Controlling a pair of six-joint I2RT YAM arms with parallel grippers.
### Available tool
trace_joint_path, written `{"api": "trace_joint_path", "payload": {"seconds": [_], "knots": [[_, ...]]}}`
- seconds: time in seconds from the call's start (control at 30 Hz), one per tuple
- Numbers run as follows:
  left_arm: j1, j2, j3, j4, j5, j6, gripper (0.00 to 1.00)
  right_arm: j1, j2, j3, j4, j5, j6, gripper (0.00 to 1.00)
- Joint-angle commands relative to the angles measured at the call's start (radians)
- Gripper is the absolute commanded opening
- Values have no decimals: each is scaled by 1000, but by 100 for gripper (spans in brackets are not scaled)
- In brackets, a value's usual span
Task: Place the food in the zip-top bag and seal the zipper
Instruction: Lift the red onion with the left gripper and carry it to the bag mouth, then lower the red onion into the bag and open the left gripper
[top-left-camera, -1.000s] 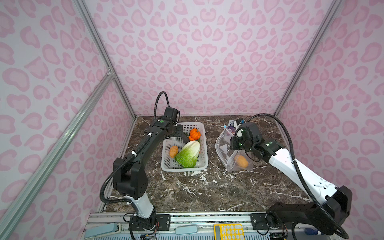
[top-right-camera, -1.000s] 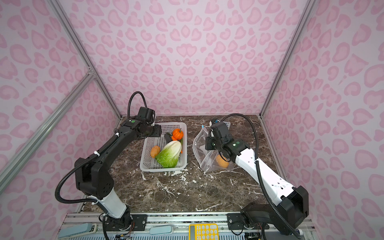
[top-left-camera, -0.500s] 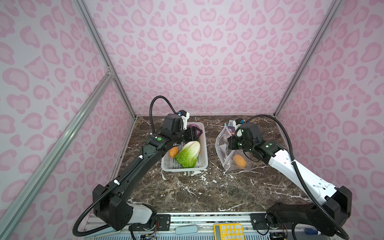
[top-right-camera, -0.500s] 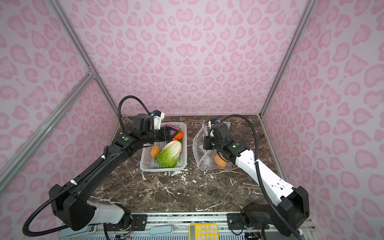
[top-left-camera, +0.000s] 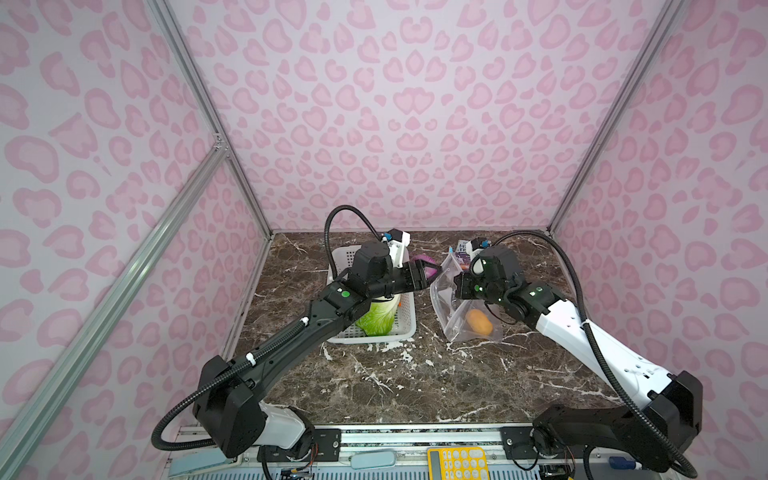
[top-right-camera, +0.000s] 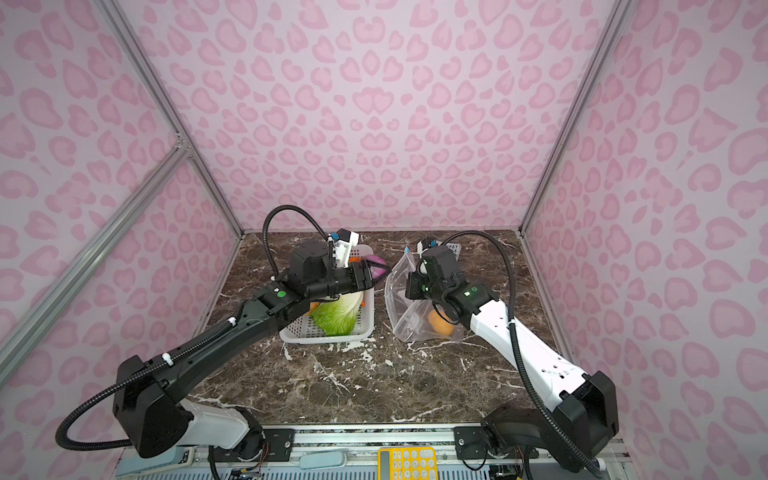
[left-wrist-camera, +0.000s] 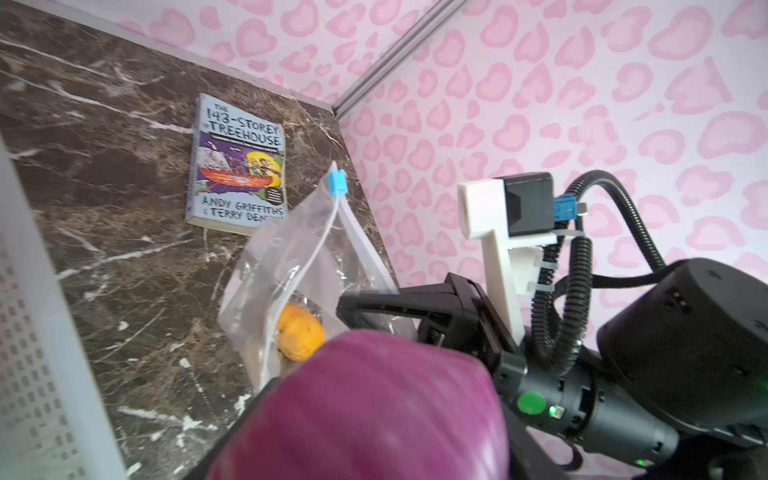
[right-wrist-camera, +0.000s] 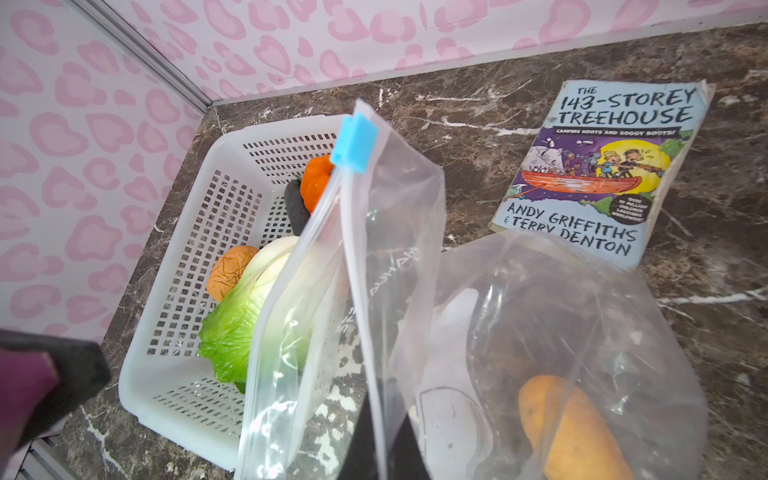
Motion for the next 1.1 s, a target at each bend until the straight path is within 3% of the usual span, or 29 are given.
{"api": "trace_joint_path", "payload": {"seconds": [0.0,0.23,0.5,0.8,1.07], "knots": [[-18,27,-12,152,42,-75,51,0,2,-8,19,15,4,0],[-53,77,-78,276,86,-172,49,-2,-2,-16,30,24,10,0],[-66,128,-90,305,109,-214,47,-3,-21,-35,53,20,20,0],[-67,198,-49,125,143,-172,47,-5,-63,-71,109,15,17,0],[-71,214,26,-143,28,-14,48,18,-41,-39,91,0,-32,0]]}}
